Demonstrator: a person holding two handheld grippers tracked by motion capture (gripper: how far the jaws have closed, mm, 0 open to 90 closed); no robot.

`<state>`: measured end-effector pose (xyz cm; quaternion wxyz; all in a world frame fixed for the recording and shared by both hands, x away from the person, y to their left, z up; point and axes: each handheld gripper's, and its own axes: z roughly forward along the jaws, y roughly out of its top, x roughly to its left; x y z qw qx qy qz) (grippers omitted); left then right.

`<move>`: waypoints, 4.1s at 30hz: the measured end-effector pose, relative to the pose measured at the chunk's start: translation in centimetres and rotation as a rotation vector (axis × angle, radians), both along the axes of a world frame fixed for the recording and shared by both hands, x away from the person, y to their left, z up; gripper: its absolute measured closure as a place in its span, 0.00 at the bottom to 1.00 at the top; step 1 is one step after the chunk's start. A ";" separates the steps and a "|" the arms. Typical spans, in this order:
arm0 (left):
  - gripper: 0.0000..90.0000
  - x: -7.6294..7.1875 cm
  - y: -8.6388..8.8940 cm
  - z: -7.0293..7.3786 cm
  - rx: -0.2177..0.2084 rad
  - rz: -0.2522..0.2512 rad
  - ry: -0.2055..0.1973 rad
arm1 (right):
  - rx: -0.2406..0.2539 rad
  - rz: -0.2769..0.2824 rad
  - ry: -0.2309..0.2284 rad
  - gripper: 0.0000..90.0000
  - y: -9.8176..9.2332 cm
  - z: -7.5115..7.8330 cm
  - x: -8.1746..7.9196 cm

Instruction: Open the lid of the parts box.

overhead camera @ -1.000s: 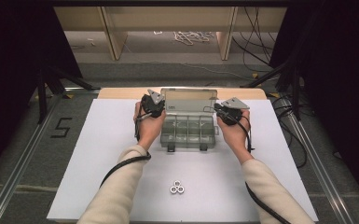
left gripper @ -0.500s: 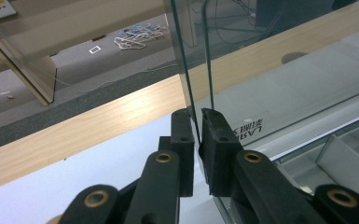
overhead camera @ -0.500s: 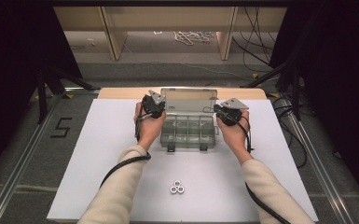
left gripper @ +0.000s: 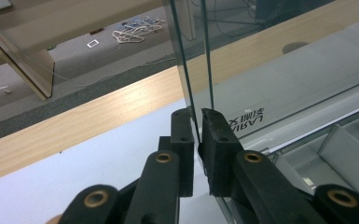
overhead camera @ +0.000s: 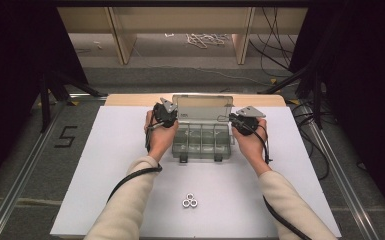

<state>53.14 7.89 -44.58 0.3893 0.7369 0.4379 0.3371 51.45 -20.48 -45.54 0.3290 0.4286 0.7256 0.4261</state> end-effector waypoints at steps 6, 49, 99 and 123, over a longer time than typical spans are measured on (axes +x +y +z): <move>0.92 0.1 0.0 -0.3 0.012 -0.002 0.012 | -0.007 0.002 0.006 0.95 0.0 -0.1 0.0; 0.92 1.1 -0.1 -1.3 0.029 0.000 0.060 | -0.012 -0.011 0.047 1.00 0.1 -1.9 0.9; 0.29 -4.3 2.5 0.7 0.006 -0.165 0.072 | 0.050 0.067 0.054 0.33 -0.9 0.4 -1.2; 0.24 -13.9 3.3 1.8 -0.019 -0.327 0.070 | 0.095 0.212 0.032 0.26 -3.7 1.3 -9.9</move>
